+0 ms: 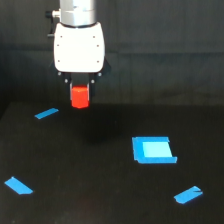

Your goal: Pick up the red object from the table

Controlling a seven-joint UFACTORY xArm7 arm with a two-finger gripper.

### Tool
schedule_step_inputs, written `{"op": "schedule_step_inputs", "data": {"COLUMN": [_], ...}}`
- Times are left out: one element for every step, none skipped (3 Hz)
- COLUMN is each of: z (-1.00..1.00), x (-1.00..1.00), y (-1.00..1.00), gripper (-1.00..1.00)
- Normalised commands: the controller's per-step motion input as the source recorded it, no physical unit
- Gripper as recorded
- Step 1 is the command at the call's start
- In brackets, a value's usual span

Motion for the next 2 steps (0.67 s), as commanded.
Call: {"op": "schedule_step_inputs", "data": {"z": [0.00, -0.09], "x": [-0.12, -0.03], "y": [-0.03, 0.03], "gripper": [-0.95, -0.97]}}
